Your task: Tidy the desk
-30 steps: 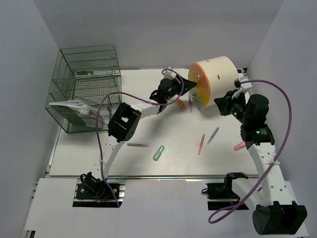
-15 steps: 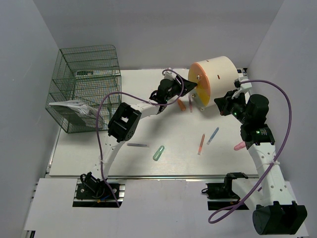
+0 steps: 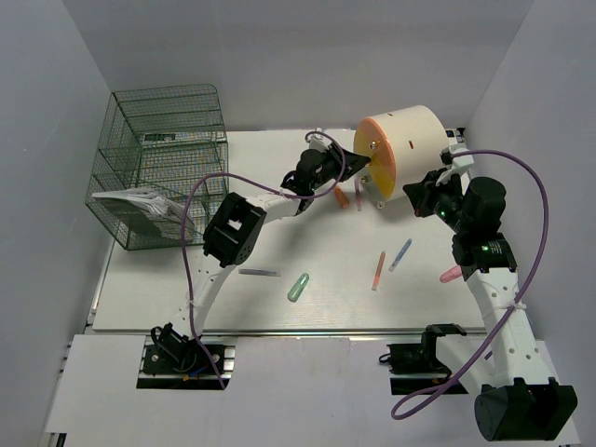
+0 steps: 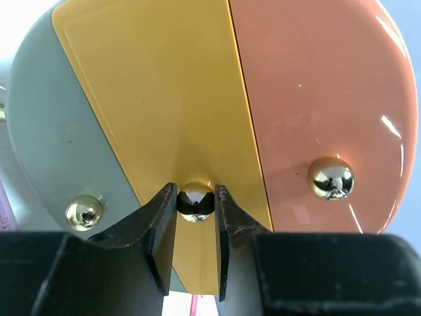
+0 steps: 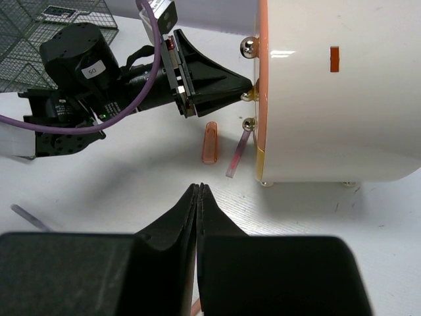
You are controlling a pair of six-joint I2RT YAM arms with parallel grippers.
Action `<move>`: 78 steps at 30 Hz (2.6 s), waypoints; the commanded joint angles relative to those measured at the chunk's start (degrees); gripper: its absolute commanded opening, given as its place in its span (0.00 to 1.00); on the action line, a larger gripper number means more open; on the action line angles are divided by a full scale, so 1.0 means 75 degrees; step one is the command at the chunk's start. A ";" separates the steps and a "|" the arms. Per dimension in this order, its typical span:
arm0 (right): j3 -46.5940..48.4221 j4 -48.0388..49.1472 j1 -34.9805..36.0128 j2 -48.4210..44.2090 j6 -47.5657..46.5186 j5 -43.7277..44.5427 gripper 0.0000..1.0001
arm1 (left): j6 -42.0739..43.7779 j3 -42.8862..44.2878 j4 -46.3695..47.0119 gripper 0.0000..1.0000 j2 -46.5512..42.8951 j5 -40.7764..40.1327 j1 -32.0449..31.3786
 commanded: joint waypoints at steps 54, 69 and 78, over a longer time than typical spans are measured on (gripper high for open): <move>-0.0365 0.0568 -0.0315 0.0180 -0.0418 -0.0760 0.00 | 0.0244 -0.3610 0.1014 0.27 -0.2742 0.1107 0.0951; -0.0494 0.0486 -0.0292 0.0204 -0.1273 -0.2328 0.39 | 0.0724 -0.3831 0.0159 0.67 -0.3316 0.1072 0.1103; -0.0506 0.0040 -0.0269 0.0262 -0.2163 -0.3619 0.50 | 0.2645 -0.4219 -0.2897 0.58 -0.4721 0.0008 0.1173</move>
